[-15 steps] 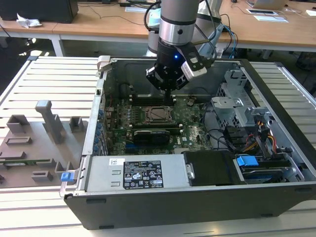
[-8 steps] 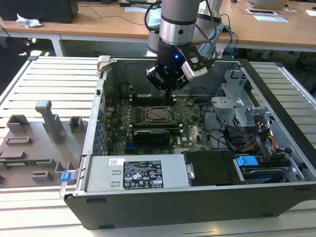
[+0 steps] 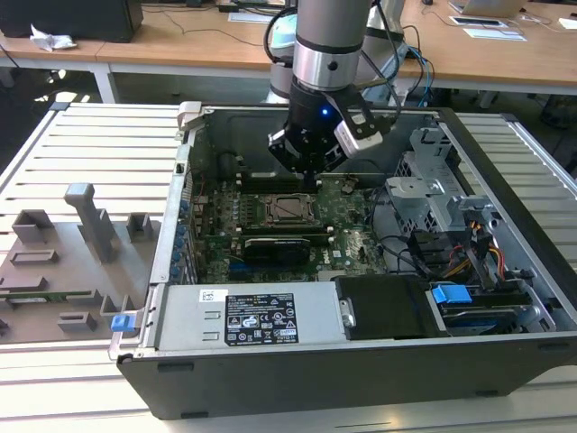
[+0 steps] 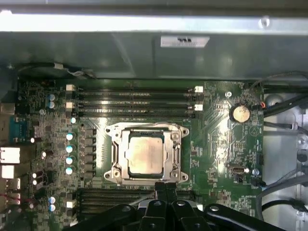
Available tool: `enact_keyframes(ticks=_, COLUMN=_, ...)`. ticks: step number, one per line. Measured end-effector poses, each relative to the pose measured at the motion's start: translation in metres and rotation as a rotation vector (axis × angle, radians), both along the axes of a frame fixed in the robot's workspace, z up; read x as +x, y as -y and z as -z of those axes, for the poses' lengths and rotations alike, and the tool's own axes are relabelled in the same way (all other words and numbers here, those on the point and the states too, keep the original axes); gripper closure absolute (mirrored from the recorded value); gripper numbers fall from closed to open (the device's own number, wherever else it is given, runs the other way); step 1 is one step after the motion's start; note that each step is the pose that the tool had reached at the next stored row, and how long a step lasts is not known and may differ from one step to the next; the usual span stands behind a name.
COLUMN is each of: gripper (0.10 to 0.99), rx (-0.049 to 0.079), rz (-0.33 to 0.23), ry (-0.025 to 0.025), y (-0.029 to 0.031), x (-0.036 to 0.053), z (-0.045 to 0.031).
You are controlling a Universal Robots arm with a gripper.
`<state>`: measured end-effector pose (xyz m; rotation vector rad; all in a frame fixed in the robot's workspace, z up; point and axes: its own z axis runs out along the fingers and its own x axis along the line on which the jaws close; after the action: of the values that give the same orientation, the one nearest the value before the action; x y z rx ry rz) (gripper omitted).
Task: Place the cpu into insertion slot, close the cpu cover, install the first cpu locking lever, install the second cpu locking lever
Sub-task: 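Install the second cpu locking lever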
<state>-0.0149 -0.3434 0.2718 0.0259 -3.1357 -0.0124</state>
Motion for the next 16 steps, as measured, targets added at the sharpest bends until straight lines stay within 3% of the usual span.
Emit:
enact_keyframes(ticks=2, gripper=0.98, rx=0.013, rz=0.0, ry=0.0, y=0.0165, x=0.0, z=0.0013)
enact_keyframes(ticks=4, gripper=0.98, rx=0.063, rz=0.0, ry=0.0, y=0.0233, x=-0.0002, z=0.002)
enact_keyframes(ticks=7, gripper=0.98, rx=0.118, rz=0.0, ry=0.0, y=0.0283, x=-0.0003, z=0.0023)
enact_keyframes(ticks=9, gripper=0.98, rx=0.128, rz=0.0, ry=0.0002, y=0.0313, x=-0.001, z=0.0048)
enact_keyframes(ticks=16, gripper=0.98, rx=0.128, rz=0.0, ry=0.0001, y=0.0395, x=-0.0119, z=0.0255)
